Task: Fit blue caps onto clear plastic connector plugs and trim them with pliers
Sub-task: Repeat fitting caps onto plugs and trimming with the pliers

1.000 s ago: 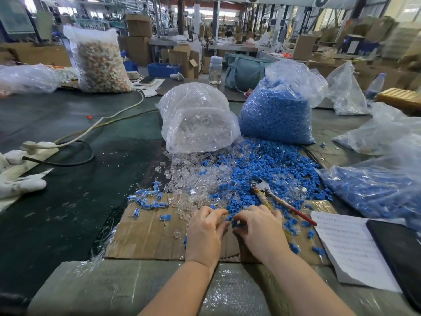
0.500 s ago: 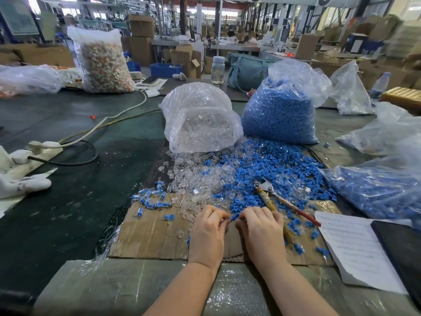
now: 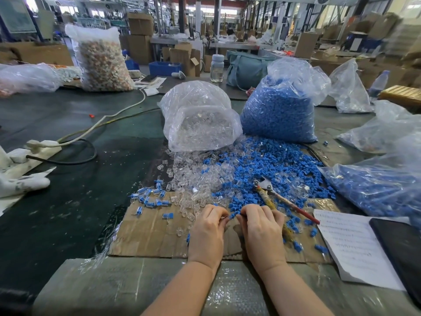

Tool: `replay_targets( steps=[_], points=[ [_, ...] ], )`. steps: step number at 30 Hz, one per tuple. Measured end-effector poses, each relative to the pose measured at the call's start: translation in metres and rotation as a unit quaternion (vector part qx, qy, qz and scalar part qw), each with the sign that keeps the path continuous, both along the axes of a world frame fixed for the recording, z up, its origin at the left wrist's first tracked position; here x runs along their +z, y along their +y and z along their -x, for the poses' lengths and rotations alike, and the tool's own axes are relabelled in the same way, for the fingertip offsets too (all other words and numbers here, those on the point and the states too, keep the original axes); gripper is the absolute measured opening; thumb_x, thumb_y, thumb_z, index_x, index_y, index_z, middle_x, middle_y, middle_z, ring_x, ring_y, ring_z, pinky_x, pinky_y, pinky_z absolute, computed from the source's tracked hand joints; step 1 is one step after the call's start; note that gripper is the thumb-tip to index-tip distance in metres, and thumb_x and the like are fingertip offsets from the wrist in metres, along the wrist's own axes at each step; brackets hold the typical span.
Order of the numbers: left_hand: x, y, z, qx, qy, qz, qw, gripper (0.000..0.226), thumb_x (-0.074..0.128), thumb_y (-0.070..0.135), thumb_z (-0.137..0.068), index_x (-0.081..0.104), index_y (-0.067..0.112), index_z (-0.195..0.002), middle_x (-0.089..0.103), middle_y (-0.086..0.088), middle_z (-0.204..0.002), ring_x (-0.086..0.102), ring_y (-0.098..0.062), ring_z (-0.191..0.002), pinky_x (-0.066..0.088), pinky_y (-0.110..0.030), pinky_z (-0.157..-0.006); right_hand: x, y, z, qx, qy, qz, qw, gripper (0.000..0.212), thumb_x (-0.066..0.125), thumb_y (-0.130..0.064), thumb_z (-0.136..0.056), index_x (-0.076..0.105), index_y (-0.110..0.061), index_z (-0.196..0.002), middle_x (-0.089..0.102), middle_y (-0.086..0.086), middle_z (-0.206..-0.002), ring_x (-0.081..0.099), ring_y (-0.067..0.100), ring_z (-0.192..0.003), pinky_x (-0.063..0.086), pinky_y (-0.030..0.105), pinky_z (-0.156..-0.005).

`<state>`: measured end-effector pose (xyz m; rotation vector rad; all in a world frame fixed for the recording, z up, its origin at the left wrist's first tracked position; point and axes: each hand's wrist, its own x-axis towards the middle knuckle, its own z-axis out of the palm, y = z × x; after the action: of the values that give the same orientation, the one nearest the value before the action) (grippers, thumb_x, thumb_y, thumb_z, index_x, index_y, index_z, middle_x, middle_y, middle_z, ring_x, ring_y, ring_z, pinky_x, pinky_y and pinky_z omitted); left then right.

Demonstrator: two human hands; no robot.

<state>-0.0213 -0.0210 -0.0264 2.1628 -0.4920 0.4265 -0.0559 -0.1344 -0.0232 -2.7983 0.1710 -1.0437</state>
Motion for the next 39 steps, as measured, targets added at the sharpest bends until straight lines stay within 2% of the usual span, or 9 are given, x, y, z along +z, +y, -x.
replay_targets(
  steps=[5, 8, 10, 13, 15, 18, 24, 28, 39],
  points=[
    [0.005, 0.0, -0.002, 0.004, 0.038, 0.015, 0.999, 0.008, 0.063, 0.011, -0.086, 0.066, 0.015, -0.092, 0.056, 0.011, -0.087, 0.049, 0.002, -0.074, 0.036, -0.001, -0.071, 0.006, -0.001, 0.001, 0.007, 0.001, -0.032, 0.999, 0.019, 0.058, -0.026, -0.089, 0.059, -0.016, -0.072, 0.057, -0.005, -0.066, 0.054, 0.02, -0.06, 0.026, 0.033, -0.071],
    [0.01, 0.0, -0.006, 0.026, 0.087, 0.046, 0.995, 0.007, 0.06, 0.015, -0.088, 0.063, 0.02, -0.09, 0.053, 0.015, -0.084, 0.046, 0.008, -0.077, 0.035, 0.002, -0.071, 0.011, -0.004, 0.0, 0.02, 0.03, -0.118, 0.992, 0.013, 0.061, -0.02, -0.089, 0.064, -0.015, -0.078, 0.063, -0.003, -0.073, 0.057, 0.022, -0.069, 0.034, 0.036, -0.075],
    [0.016, -0.001, -0.01, 0.038, 0.124, 0.076, 0.989, 0.009, 0.06, 0.015, -0.088, 0.06, 0.024, -0.087, 0.054, 0.016, -0.083, 0.049, 0.007, -0.078, 0.038, -0.001, -0.068, 0.015, -0.007, -0.003, 0.028, 0.058, -0.181, 0.981, 0.006, 0.062, -0.016, -0.089, 0.068, -0.016, -0.087, 0.065, -0.004, -0.083, 0.057, 0.021, -0.08, 0.04, 0.039, -0.08],
    [0.027, -0.003, -0.018, 0.04, 0.192, 0.161, 0.967, 0.012, 0.061, 0.011, -0.087, 0.058, 0.022, -0.089, 0.059, 0.01, -0.082, 0.056, -0.003, -0.077, 0.048, -0.013, -0.066, 0.025, -0.008, -0.007, 0.054, 0.068, -0.264, 0.961, 0.015, 0.059, -0.011, -0.09, 0.068, -0.018, -0.1, 0.065, -0.007, -0.093, 0.055, 0.014, -0.092, 0.044, 0.039, -0.088],
    [0.034, -0.004, -0.023, 0.029, 0.235, 0.215, 0.948, 0.016, 0.059, 0.007, -0.088, 0.061, 0.02, -0.097, 0.059, 0.006, -0.081, 0.058, -0.007, -0.073, 0.051, -0.017, -0.063, 0.032, -0.007, -0.01, 0.064, 0.062, -0.311, 0.946, 0.016, 0.06, -0.01, -0.089, 0.067, -0.018, -0.101, 0.064, -0.007, -0.092, 0.057, 0.014, -0.092, 0.047, 0.038, -0.087],
    [0.04, -0.003, -0.028, 0.013, 0.267, 0.239, 0.933, 0.021, 0.055, 0.007, -0.091, 0.064, 0.023, -0.102, 0.062, 0.008, -0.085, 0.057, 0.0, -0.072, 0.046, -0.011, -0.056, 0.041, -0.003, -0.012, 0.071, 0.046, -0.368, 0.926, 0.011, 0.066, -0.011, -0.086, 0.065, -0.019, -0.093, 0.065, -0.006, -0.086, 0.06, 0.011, -0.084, 0.052, 0.033, -0.08],
    [0.045, -0.004, -0.028, -0.019, 0.31, 0.318, 0.896, 0.018, 0.055, 0.003, -0.09, 0.062, 0.019, -0.087, 0.064, -0.003, -0.08, 0.062, -0.009, -0.068, 0.05, -0.019, -0.061, 0.047, 0.004, -0.017, 0.091, 0.039, -0.378, 0.921, 0.012, 0.07, -0.01, -0.082, 0.066, -0.021, -0.08, 0.064, -0.011, -0.073, 0.06, 0.004, -0.073, 0.05, 0.021, -0.068],
    [0.043, -0.002, -0.027, -0.039, 0.326, 0.329, 0.885, 0.014, 0.057, 0.0, -0.088, 0.062, 0.013, -0.088, 0.066, -0.006, -0.079, 0.064, -0.008, -0.066, 0.049, -0.016, -0.06, 0.045, 0.003, -0.019, 0.077, 0.045, -0.364, 0.927, 0.004, 0.069, -0.011, -0.083, 0.068, -0.015, -0.083, 0.066, -0.006, -0.076, 0.061, 0.012, -0.077, 0.053, 0.034, -0.075],
    [0.042, -0.002, -0.022, -0.049, 0.301, 0.276, 0.911, 0.014, 0.064, 0.001, -0.084, 0.064, 0.015, -0.083, 0.067, -0.008, -0.075, 0.064, -0.011, -0.066, 0.047, -0.014, -0.056, 0.046, 0.007, -0.016, 0.066, 0.044, -0.3, 0.951, 0.004, 0.067, -0.013, -0.083, 0.067, -0.013, -0.08, 0.065, -0.002, -0.073, 0.059, 0.017, -0.074, 0.05, 0.038, -0.072]
  ],
)
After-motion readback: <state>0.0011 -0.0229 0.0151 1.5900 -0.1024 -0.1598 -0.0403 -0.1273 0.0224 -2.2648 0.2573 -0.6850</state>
